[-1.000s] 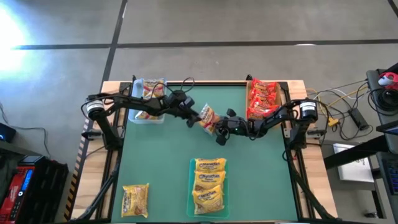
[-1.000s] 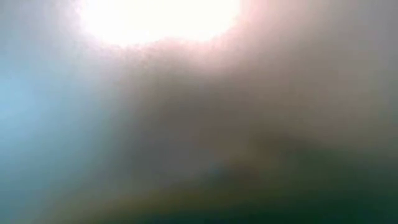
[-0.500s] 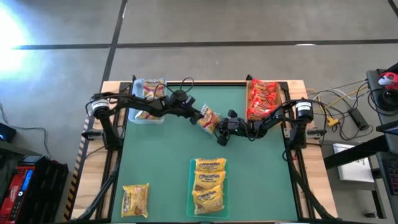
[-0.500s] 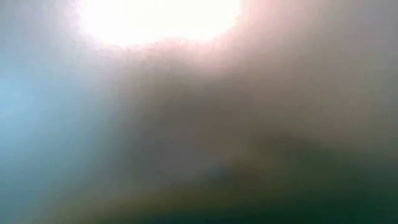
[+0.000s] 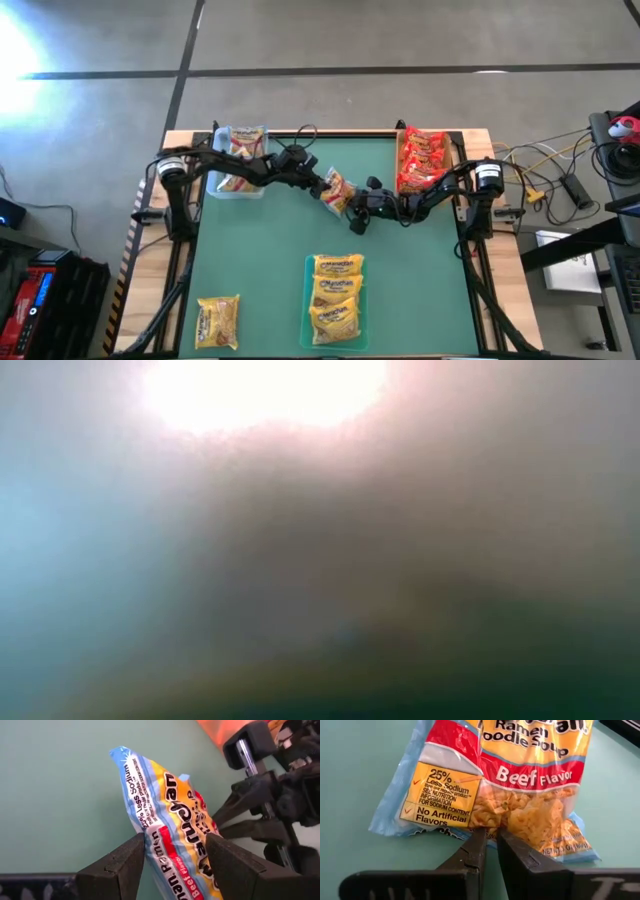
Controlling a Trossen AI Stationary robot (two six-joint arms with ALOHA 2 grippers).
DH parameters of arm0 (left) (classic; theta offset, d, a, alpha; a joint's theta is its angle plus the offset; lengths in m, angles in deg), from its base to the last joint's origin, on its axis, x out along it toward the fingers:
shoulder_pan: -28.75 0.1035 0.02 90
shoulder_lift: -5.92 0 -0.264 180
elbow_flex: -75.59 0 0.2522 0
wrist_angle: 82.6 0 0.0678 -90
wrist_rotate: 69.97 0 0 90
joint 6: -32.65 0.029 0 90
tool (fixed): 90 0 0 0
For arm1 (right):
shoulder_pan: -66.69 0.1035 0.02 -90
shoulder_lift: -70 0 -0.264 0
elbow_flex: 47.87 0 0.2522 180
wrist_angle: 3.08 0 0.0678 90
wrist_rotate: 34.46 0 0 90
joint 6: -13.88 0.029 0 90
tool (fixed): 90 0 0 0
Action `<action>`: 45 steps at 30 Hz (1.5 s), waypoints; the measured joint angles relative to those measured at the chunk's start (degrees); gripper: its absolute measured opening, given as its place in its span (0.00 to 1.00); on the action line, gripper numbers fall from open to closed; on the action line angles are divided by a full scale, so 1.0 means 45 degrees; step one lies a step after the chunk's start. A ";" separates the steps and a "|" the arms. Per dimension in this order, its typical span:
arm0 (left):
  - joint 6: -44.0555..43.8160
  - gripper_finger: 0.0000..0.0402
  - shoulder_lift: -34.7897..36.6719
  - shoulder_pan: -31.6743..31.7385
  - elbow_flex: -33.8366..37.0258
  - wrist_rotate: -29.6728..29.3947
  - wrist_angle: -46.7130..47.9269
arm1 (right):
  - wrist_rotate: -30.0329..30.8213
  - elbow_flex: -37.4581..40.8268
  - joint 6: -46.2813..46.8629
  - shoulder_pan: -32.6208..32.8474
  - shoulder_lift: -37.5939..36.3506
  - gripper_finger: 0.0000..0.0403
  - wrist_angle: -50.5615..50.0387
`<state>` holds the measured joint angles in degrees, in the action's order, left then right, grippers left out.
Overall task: Sort Maruchan noodles
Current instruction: Put the blue noodle pack into the transparent bin
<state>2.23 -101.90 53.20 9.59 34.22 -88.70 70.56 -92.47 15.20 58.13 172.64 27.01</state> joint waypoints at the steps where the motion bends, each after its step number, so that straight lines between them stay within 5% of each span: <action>1: 0.0123 0.48 0.0095 0.0046 -0.0117 -0.0050 0.0305 | 0.0002 0.0041 0.0029 -0.0003 -0.0004 0.11 0.0021; 8: 0.0236 0.48 0.0253 0.0156 -0.0782 -0.0343 0.1835 | 0.0029 0.0301 0.0019 -0.0105 -0.0026 0.11 0.0138; 19: -0.1112 0.48 0.0253 0.0159 -0.0803 0.0735 0.1915 | 0.0050 0.0391 -0.0307 -0.0112 -0.0026 0.11 0.0374; 33: -0.1743 0.48 0.0234 0.0101 -0.0803 0.0341 0.1884 | 0.0034 0.0416 -0.0511 -0.0112 -0.0016 0.11 0.0611; 45: -0.0204 0.48 0.0229 0.0052 -0.0803 0.0499 0.1945 | 0.0005 0.0431 -0.0503 -0.0107 -0.0011 0.11 0.0678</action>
<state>1.31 -100.87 53.44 5.97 36.46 -79.94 70.59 -90.53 12.93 57.65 172.59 30.06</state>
